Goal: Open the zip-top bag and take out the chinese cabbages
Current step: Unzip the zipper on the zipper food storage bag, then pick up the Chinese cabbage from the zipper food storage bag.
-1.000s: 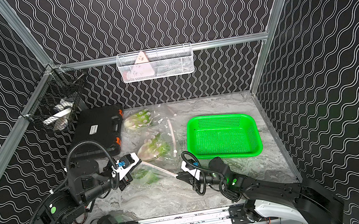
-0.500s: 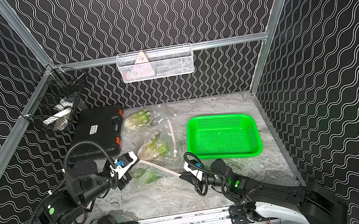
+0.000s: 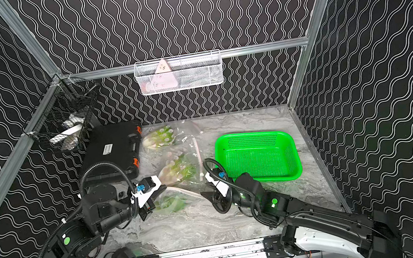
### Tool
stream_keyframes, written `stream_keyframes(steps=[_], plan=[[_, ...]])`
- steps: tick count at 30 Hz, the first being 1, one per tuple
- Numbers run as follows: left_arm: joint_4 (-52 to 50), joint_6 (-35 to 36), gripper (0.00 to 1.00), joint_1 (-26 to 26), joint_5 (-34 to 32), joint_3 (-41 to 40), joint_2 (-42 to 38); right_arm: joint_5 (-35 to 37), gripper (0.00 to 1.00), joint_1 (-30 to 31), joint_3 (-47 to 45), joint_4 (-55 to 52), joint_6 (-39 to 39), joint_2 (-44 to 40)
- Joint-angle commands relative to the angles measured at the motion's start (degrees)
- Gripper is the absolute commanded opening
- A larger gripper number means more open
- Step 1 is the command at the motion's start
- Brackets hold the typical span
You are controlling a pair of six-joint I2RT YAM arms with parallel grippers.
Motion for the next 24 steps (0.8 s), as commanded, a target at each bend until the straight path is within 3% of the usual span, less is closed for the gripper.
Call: stream_keyframes(steps=[1, 4, 9, 15, 24], plan=[[3.94, -2.89, 0.0, 0.09, 3.19, -1.37, -0.9, 1.01, 0.32, 0.07, 3.03, -11.09, 7.2, 0.82], [4.2, -3.37, 0.0, 0.01, 3.89, -1.71, -1.43, -1.72, 0.15, 0.07, 3.71, -10.09, 11.58, 2.17], [3.98, -3.67, 0.0, 0.1, 4.89, -1.53, -1.33, -5.04, 0.04, 1.35, 3.06, -5.93, 17.38, 4.69], [4.29, -3.31, 0.0, 0.12, 5.97, -1.97, -0.82, -1.84, 0.02, 6.2, 4.79, -4.96, 16.46, 5.46], [5.25, -3.31, 0.0, 0.07, 6.74, -2.25, -0.69, -2.34, 0.0, 6.58, 6.98, -3.53, 15.29, 10.13]])
